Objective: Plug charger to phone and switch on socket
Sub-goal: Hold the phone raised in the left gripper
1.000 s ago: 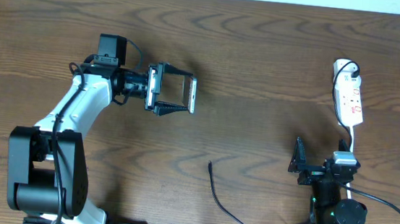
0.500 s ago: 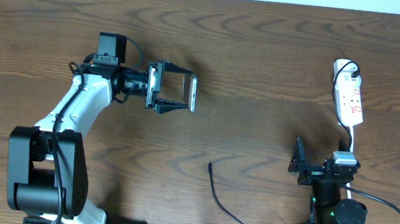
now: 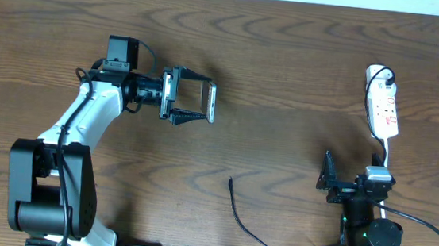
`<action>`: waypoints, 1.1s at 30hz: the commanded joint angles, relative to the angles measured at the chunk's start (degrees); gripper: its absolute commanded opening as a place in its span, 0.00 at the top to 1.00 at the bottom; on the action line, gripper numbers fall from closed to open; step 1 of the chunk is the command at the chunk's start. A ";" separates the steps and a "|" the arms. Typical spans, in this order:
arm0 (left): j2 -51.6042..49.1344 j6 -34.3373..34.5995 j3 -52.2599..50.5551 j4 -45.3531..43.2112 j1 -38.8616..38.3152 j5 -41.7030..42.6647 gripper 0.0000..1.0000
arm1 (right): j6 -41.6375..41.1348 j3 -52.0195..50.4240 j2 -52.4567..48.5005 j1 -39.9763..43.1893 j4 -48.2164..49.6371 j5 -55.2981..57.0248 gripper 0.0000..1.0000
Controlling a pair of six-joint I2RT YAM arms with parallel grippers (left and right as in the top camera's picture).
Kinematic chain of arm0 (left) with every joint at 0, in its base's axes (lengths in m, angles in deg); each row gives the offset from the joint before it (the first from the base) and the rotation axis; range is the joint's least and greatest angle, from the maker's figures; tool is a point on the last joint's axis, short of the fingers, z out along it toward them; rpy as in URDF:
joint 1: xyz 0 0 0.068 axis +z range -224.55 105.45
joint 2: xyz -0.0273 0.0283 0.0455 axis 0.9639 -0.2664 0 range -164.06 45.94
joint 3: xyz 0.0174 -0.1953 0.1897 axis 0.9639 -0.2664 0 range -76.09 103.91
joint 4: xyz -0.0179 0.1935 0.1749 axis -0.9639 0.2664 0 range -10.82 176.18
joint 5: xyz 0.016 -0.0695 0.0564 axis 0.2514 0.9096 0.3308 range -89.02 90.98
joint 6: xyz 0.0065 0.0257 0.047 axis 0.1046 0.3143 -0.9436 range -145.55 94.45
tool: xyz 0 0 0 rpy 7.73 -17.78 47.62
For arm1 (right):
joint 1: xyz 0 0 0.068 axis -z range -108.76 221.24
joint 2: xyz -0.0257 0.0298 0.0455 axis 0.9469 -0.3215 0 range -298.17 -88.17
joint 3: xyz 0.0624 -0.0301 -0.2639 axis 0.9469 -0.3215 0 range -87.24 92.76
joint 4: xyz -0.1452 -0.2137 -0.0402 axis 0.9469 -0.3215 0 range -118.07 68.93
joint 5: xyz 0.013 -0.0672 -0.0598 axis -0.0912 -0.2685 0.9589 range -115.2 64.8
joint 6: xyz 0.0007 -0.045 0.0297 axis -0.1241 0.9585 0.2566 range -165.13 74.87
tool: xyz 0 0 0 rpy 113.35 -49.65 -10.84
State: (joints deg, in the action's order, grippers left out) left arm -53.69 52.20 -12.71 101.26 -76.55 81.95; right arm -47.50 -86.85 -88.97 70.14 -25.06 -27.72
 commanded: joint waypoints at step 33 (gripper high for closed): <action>0.96 -4.72 1.75 -0.17 -0.02 -0.74 0.93 | -0.35 -0.07 0.00 -0.39 -0.26 0.48 0.01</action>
State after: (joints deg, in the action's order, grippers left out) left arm -53.69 49.10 -12.71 101.26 -76.55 80.70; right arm -47.50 -86.85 -88.97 70.14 -25.06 -27.72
